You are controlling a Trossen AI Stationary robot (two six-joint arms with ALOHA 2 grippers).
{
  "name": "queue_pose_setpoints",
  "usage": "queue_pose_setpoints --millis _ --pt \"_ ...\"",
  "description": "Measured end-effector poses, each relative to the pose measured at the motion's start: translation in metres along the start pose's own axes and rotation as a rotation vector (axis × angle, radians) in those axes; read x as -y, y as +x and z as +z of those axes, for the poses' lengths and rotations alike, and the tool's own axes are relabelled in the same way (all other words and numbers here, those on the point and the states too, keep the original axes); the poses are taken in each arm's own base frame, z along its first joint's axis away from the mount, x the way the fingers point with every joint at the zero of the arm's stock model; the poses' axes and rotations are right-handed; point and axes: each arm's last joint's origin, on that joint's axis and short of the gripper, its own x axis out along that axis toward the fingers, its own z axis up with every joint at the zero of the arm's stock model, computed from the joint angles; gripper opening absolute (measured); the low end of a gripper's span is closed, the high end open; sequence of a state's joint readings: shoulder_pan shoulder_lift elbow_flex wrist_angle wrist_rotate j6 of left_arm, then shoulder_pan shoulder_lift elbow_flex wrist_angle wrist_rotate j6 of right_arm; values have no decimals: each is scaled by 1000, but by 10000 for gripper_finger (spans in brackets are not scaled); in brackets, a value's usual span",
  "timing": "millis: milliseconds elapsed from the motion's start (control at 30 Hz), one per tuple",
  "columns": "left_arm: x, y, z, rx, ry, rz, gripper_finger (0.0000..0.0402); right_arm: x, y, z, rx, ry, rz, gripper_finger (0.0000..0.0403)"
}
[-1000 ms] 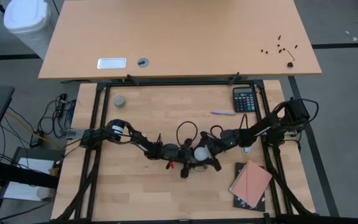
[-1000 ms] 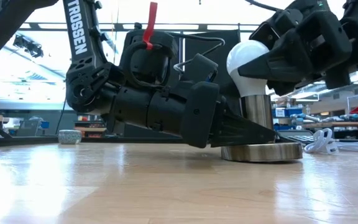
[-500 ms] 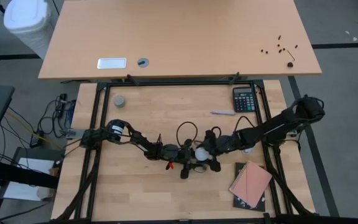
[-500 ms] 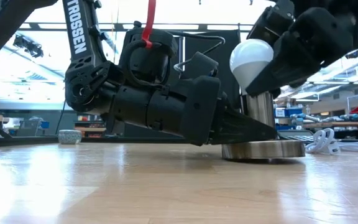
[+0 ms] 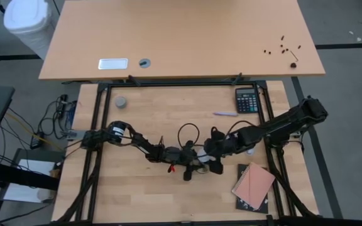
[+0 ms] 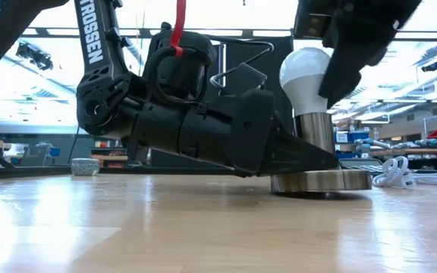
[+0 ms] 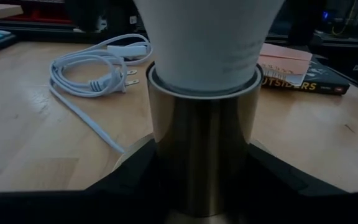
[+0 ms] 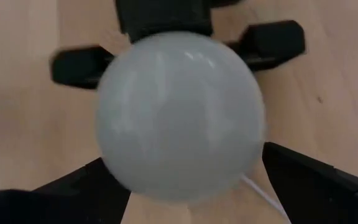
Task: Screw lightbulb
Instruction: Remove the lightbulb from the bronze lamp socket
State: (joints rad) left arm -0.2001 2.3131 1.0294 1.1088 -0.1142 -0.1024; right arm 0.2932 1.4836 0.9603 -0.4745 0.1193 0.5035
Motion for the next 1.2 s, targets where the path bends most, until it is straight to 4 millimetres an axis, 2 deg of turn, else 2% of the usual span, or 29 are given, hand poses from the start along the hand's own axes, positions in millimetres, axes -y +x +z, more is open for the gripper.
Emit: queue_pose_setpoints --millis 367,600,867,1200 --pt "-3 0 -1 -8 -34 92 189 -12 -5 14 -84 161 -33 350" --pt "-4 1 -2 -18 -30 122 188 -16 3 27 -181 201 -107 350" --pt "-4 1 -2 -22 -28 138 188 -12 7 46 -218 296 -146 350" --pt "-5 1 -2 -25 -24 149 188 2 8 52 -242 372 -151 349"
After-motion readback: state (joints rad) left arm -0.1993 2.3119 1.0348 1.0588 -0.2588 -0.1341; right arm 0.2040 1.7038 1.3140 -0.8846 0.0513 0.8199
